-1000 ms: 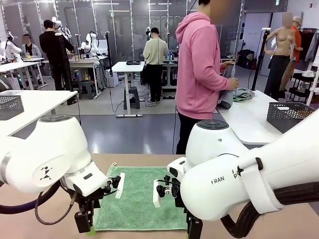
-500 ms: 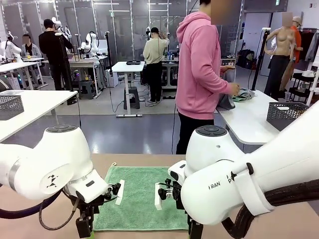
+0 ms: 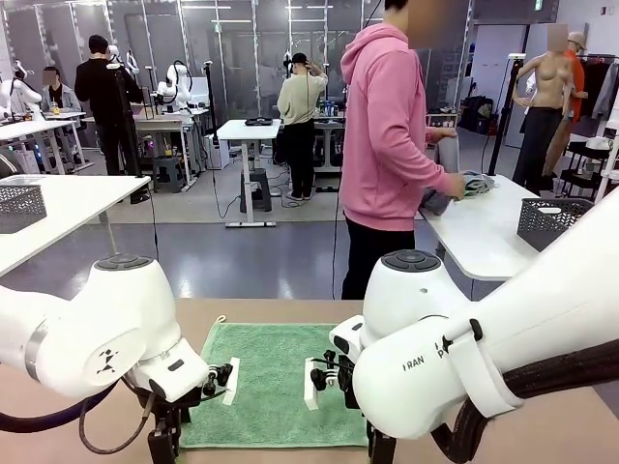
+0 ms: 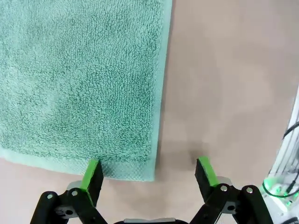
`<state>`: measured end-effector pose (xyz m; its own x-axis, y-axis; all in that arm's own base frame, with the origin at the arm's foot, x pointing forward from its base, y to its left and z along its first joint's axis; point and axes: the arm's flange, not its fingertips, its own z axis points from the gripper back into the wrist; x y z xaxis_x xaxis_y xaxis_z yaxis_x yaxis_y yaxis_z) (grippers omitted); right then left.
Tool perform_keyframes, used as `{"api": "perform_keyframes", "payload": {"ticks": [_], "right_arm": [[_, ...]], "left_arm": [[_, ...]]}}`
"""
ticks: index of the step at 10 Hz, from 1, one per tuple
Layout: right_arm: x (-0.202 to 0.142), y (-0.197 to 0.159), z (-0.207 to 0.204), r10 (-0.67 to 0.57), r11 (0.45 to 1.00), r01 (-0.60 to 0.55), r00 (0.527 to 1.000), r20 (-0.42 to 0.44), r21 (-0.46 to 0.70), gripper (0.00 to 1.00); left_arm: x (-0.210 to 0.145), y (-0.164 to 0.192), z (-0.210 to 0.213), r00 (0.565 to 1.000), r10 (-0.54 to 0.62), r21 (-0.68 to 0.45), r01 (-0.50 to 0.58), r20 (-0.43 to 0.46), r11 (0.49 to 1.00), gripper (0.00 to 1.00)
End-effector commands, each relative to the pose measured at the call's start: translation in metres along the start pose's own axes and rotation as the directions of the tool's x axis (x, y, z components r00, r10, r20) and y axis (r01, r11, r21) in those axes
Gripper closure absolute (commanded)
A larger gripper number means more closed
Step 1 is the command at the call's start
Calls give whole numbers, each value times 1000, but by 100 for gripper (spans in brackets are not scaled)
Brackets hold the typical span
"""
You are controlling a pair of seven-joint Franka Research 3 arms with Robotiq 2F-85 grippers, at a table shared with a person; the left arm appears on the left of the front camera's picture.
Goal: Fold the towels and place them in the basket.
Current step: When a person lays out a Towel with hook on the table, fold it in half twice.
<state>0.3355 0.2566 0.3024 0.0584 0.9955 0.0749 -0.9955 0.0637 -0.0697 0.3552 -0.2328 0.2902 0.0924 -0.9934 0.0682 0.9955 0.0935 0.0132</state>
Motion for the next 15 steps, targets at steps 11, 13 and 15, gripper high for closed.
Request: {"api": "perform_keyframes", "payload": {"ticks": [11, 13, 15], "right_arm": [[-4, -16, -21, -6, 1000, 6, 1000, 23, 8, 30], [-5, -18, -20, -20, 1000, 20, 999, 32, 4, 88], [-6, -19, -21, -38, 999, 37, 999, 39, 20, 100]], "left_arm": [[-1, 0, -11, 1000, 4, 9, -4, -24, 1000, 85], [-1, 1, -12, 1000, 6, 2, -6, -24, 1000, 100], [-1, 3, -13, 999, 12, -1, -12, -32, 1000, 95]]}}
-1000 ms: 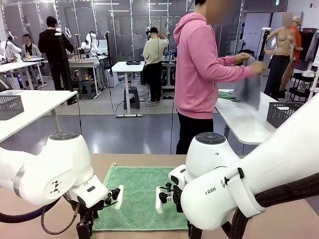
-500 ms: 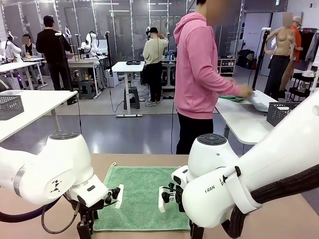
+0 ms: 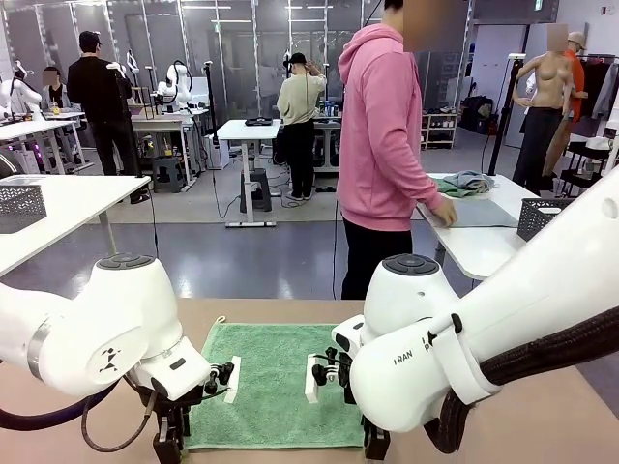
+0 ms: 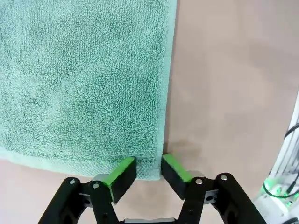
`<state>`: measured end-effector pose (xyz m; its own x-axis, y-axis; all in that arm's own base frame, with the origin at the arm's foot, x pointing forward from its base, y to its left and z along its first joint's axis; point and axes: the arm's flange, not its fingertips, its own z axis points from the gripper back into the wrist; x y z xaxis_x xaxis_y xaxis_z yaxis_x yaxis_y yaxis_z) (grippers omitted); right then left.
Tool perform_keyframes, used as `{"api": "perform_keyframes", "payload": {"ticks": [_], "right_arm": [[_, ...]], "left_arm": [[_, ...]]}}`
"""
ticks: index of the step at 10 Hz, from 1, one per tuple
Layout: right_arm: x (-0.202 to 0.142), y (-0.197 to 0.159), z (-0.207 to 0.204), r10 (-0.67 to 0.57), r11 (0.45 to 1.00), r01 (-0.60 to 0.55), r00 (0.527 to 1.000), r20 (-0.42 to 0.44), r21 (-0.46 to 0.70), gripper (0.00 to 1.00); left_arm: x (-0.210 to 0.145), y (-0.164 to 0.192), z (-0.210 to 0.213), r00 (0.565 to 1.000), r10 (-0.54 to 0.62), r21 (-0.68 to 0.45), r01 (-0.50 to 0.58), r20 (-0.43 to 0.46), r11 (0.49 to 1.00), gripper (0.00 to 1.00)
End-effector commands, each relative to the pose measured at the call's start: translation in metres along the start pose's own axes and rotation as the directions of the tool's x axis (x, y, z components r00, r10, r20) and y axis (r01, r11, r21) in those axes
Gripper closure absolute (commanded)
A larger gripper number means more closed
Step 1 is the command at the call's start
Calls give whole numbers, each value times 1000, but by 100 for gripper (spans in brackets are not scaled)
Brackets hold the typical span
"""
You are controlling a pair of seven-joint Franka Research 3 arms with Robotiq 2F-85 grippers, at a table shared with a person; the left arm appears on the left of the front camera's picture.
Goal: Fold the towels and place them in the basket.
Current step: When a person lays out a Towel with hook on the table, fold it in half twice.
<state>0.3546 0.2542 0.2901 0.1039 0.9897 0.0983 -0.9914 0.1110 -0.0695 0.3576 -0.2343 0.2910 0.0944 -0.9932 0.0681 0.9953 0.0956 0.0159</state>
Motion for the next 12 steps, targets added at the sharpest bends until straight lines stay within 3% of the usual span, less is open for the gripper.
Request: {"api": "perform_keyframes", "payload": {"ticks": [1, 2, 3, 7, 11, 12], "right_arm": [[-3, -2, -7, 6, 1000, -6, 1000, 19, 25, 100], [-5, -3, -7, -8, 1000, 7, 1000, 25, 28, 94], [-5, -4, -6, -13, 999, 12, 1000, 26, 29, 100], [0, -6, 2, -8, 1000, 7, 1000, 22, 30, 100], [7, 12, 38, 13, 1000, -13, 999, 46, 10, 100], [9, 17, 48, 9, 1000, -8, 998, 59, -6, 100]], "left_arm": [[-3, 2, -13, 999, 14, -5, -15, -39, 1000, 100], [-3, 3, -13, 999, 16, -6, -17, -38, 1000, 100], [-3, 3, -13, 999, 18, -9, -18, -36, 1000, 100], [0, -1, -6, 1000, 12, -16, -12, 7, 1000, 100], [7, -22, 40, 999, 0, 21, -1, 49, 1000, 100], [6, -28, 53, 999, 47, -16, -47, 3, 999, 100]]}}
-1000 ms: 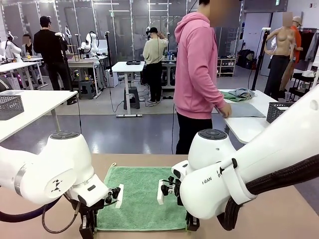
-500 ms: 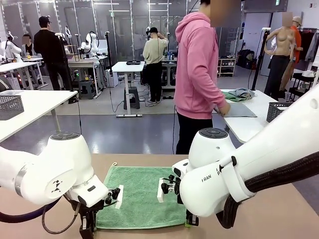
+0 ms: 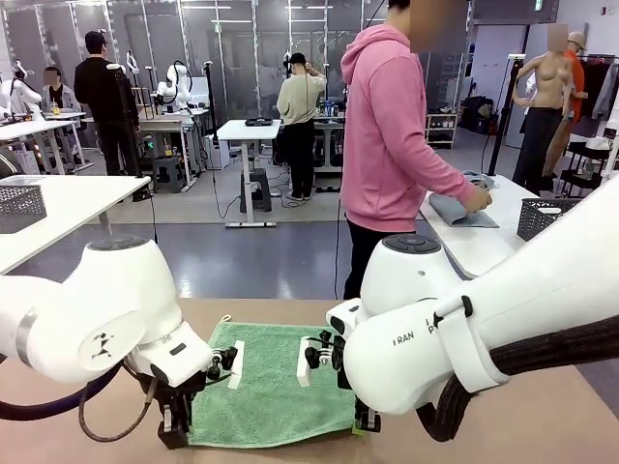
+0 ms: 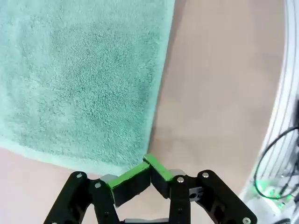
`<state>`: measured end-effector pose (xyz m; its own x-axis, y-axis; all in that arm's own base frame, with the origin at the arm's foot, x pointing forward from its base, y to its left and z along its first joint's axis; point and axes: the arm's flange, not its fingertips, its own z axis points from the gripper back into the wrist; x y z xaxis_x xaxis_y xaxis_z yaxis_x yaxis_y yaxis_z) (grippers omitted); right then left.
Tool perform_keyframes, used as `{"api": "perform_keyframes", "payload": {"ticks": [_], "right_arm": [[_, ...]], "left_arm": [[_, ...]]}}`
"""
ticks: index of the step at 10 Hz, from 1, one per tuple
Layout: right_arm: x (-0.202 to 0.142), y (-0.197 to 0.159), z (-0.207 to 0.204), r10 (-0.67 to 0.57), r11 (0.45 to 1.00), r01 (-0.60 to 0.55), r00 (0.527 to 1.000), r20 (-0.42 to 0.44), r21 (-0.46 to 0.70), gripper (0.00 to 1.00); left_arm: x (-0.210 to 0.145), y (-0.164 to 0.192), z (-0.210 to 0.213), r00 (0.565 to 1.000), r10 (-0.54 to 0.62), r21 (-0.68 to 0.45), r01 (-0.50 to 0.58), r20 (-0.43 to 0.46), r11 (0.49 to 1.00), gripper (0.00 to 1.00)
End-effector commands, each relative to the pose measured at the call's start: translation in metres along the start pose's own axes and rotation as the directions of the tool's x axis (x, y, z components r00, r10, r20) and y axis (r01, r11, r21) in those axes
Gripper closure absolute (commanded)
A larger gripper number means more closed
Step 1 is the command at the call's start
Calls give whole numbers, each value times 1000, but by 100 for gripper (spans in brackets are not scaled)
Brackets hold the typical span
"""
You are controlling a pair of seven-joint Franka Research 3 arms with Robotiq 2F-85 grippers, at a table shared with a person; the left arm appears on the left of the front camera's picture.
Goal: Fold the towels and place them in the basket.
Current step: When a person lays out a Towel with hook on the table, fold it in half twice.
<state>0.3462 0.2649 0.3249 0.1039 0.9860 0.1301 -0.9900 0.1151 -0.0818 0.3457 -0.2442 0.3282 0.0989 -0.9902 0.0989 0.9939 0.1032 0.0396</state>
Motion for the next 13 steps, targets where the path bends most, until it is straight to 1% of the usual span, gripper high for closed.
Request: {"api": "perform_keyframes", "payload": {"ticks": [1, 3, 5, 6, 7, 8, 9, 10, 11, 13], "right_arm": [[-2, 15, 23, 7, 1000, -6, 999, 34, -10, 100], [2, 21, 42, 17, 998, -13, 999, 51, -65, 100], [0, 13, 41, 2, 999, 0, 998, 61, -45, 100], [0, 11, 38, 2, 999, 0, 998, 60, -33, 100], [0, 10, 35, 6, 1000, -5, 999, 49, -28, 100], [-1, 8, 35, 11, 999, -10, 999, 45, -31, 100], [-1, 8, 35, 13, 1000, -12, 999, 43, -29, 100], [-1, 9, 34, 16, 1000, -15, 999, 40, -27, 100], [0, 10, 32, 22, 1000, -21, 999, 36, -19, 100], [1, 11, 28, 33, 999, -33, 999, 26, -12, 100]], "left_arm": [[-4, -22, 32, 1000, 21, -23, -21, -4, 1000, 100], [-3, -30, 54, 1000, 0, 22, 0, 17, 1000, 100], [-8, -22, 48, 998, -30, -10, 31, 53, 999, 100], [-10, -17, 41, 996, -67, -28, 69, 66, 997, 100], [-10, -12, 31, 994, -94, -36, 96, 60, 995, 100], [-11, -5, 20, 991, -115, -33, 118, 70, 993, 65], [-12, 0, 10, 994, -94, -40, 96, 52, 995, 66], [-13, 4, 1, 996, -80, -46, 82, 51, 996, 45], [-12, 6, -6, 996, -70, -47, 73, 51, 996, 45], [-13, 11, -15, 999, -46, -25, 46, 16, 999, 45]]}}
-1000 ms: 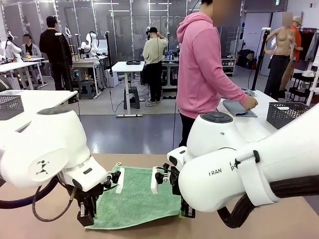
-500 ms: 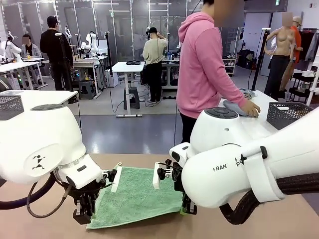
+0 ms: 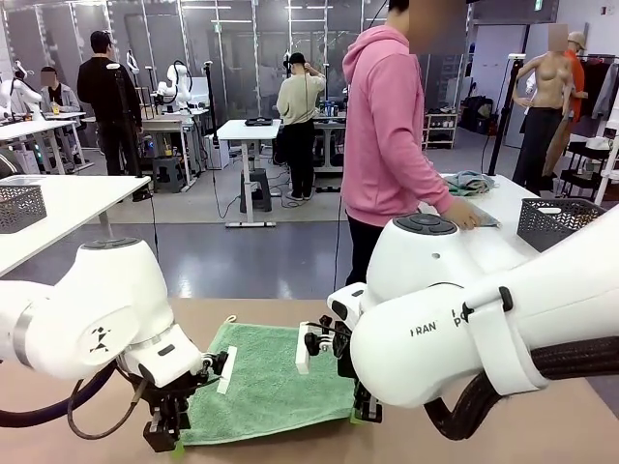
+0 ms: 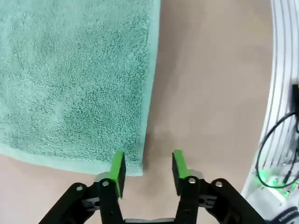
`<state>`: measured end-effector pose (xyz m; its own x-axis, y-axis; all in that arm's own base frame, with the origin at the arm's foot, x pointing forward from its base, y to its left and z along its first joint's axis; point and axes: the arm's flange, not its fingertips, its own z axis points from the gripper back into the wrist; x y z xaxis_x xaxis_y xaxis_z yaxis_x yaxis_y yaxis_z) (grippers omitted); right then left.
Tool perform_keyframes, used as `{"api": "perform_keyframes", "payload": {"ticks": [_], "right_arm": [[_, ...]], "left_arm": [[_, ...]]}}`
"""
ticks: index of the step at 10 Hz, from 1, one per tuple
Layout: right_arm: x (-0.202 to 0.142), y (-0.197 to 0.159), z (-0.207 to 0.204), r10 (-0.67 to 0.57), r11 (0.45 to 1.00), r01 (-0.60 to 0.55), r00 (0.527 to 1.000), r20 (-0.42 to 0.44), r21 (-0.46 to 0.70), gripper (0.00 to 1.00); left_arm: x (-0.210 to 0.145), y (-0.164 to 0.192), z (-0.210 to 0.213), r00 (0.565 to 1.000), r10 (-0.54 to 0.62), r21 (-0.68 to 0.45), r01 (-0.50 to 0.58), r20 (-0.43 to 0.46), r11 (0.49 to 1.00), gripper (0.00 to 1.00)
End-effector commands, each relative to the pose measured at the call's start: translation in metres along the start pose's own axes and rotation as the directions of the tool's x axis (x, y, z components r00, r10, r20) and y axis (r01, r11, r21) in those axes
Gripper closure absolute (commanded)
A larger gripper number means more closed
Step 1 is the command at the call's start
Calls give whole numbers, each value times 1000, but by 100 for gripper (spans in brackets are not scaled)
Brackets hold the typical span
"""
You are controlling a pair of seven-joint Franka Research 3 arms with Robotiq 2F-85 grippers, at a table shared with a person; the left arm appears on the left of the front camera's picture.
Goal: Fold the towels and place them in the basket.
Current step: When a person lays out a Towel with hook on the table, fold it in half twice.
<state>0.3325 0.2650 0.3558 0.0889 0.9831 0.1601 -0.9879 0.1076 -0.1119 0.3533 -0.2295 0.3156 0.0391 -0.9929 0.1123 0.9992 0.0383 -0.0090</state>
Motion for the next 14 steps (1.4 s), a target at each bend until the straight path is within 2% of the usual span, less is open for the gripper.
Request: {"api": "perform_keyframes", "payload": {"ticks": [1, 4, 8, 9, 10, 14], "right_arm": [[-2, 1, -5, 21, 1000, -21, 1000, -4, 22, 100], [-4, 2, -7, 22, 999, -22, 1000, 0, 23, 100], [-5, 3, -7, 27, 999, -27, 1000, 6, 22, 100], [-5, 2, -7, 25, 999, -25, 1000, 10, 26, 100], [-5, 2, -7, 25, 999, -26, 1000, 11, 26, 100], [-4, 0, -7, 27, 999, -27, 1000, 14, 27, 100]], "left_arm": [[0, 3, -4, 1000, 18, 40, -18, -4, 999, 45], [-2, 9, -15, 996, 52, 28, -50, -68, 998, 45], [-4, 18, -31, 995, 72, 9, -72, -68, 997, 45], [-5, 18, -31, 995, 75, 13, -74, -64, 997, 88], [-6, 17, -30, 995, 75, 12, -74, -60, 997, 100], [-6, 17, -30, 995, 70, 5, -70, -68, 998, 100]]}}
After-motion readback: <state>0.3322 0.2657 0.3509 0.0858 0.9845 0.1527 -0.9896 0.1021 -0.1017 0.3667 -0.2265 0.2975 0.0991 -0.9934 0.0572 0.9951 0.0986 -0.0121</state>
